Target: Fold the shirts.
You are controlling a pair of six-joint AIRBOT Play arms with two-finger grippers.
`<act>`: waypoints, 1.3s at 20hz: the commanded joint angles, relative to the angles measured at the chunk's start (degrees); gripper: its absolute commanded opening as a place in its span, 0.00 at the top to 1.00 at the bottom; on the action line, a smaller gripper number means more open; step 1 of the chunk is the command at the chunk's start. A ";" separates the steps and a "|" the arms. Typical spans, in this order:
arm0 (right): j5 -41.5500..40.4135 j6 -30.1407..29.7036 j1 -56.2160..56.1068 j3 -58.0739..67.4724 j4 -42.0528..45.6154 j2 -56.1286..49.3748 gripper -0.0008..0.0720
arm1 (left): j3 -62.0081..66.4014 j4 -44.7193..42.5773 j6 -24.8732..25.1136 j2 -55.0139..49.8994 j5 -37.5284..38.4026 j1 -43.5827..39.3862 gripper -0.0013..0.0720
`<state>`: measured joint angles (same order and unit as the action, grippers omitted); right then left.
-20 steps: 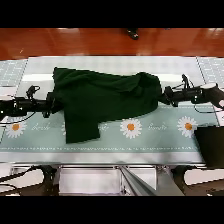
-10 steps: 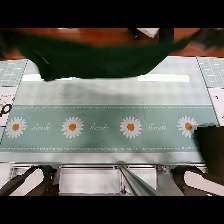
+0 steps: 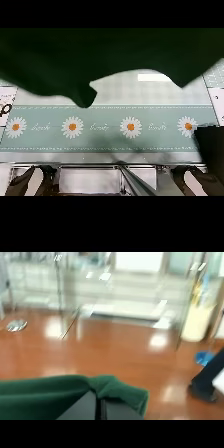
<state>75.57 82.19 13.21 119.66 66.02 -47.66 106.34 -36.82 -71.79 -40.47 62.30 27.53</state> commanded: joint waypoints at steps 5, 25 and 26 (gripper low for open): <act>16.17 4.20 -0.04 -5.35 3.48 11.15 0.95 | 1.66 -42.16 -16.76 14.49 10.75 -18.88 0.96; -18.49 -4.94 -0.70 -34.86 -8.57 -41.00 0.95 | -22.18 -35.54 -22.69 -47.89 -18.80 -22.93 0.96; -19.82 -4.85 -1.22 -32.72 -9.35 -45.11 0.95 | -19.96 -35.43 -23.34 -51.80 -18.75 -22.93 0.96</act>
<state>62.54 78.32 12.71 83.59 60.77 -80.44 81.21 -72.86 -93.49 -80.29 45.93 4.60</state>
